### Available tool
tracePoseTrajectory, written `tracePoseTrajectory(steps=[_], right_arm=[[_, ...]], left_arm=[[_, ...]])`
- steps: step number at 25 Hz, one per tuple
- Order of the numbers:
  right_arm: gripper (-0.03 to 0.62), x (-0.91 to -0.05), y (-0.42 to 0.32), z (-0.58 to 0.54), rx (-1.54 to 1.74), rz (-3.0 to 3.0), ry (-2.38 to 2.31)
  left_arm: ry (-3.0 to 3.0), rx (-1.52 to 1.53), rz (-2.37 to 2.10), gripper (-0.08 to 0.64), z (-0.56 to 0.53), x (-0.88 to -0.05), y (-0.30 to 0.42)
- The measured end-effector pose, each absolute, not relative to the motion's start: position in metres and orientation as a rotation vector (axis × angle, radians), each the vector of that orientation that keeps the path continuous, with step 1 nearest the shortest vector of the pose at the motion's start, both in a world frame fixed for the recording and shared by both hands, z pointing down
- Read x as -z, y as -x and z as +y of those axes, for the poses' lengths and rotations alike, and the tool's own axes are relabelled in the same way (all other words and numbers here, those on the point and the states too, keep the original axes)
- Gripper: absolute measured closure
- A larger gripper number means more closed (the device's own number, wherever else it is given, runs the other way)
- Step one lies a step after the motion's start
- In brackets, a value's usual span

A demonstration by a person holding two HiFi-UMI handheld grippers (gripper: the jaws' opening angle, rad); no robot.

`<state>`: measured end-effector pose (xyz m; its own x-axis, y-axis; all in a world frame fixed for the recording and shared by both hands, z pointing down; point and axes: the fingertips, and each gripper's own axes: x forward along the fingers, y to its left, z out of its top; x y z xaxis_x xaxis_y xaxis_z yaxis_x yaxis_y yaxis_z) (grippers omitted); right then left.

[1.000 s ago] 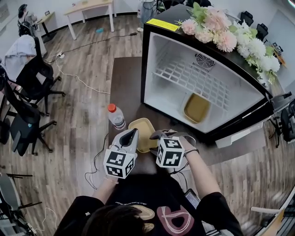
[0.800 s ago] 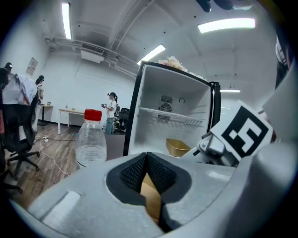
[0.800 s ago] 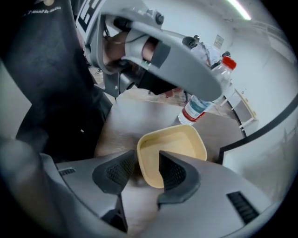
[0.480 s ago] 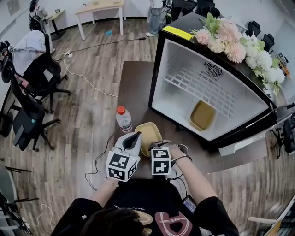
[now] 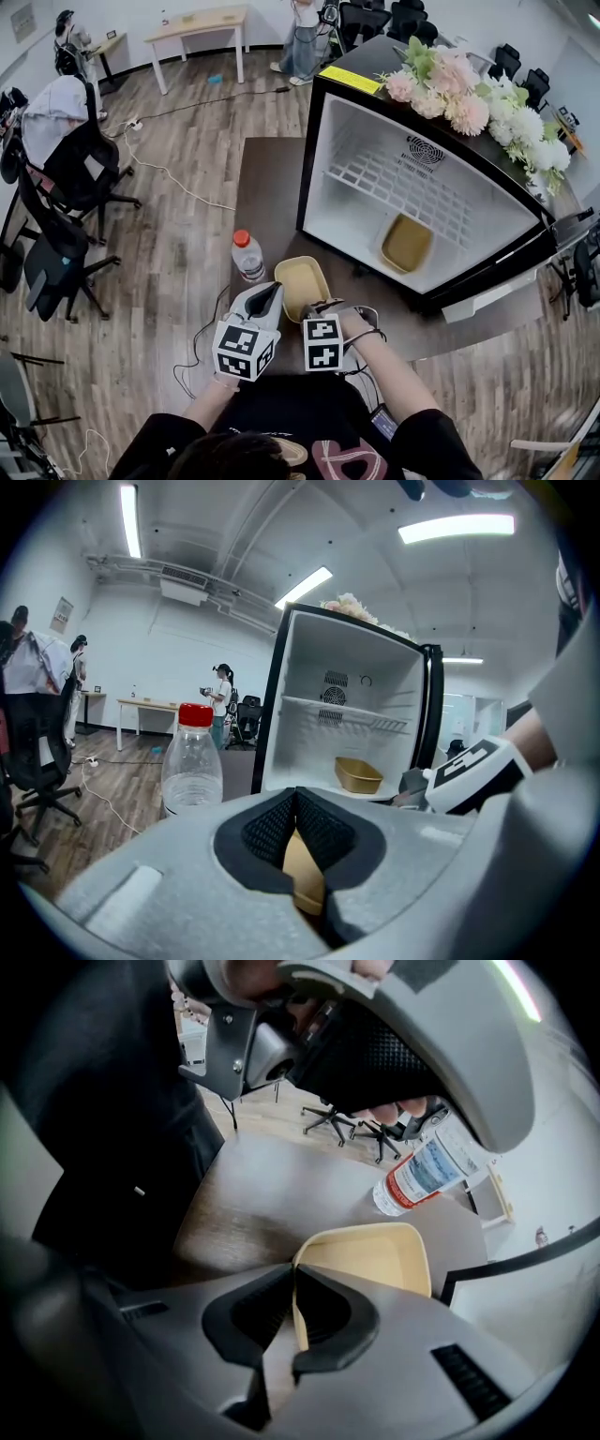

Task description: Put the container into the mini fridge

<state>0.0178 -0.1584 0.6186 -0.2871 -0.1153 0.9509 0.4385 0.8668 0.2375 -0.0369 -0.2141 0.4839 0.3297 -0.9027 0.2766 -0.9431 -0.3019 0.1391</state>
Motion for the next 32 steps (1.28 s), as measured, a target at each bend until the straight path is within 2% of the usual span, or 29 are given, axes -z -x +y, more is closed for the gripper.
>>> tracePoseTrajectory(steps=[13, 32], right_arm=[[0.572, -0.552, -0.026, -0.198, 0.551, -1.860, -0.008], [0.572, -0.511, -0.052, -0.300, 0.464, -1.835, -0.303]], left_arm=[[-2.318, -0.190, -1.669, 0.552, -0.224, -0.484, 0.035], [-2.301, -0.254, -1.624, 0.552, -0.234, -0.505, 0.028]])
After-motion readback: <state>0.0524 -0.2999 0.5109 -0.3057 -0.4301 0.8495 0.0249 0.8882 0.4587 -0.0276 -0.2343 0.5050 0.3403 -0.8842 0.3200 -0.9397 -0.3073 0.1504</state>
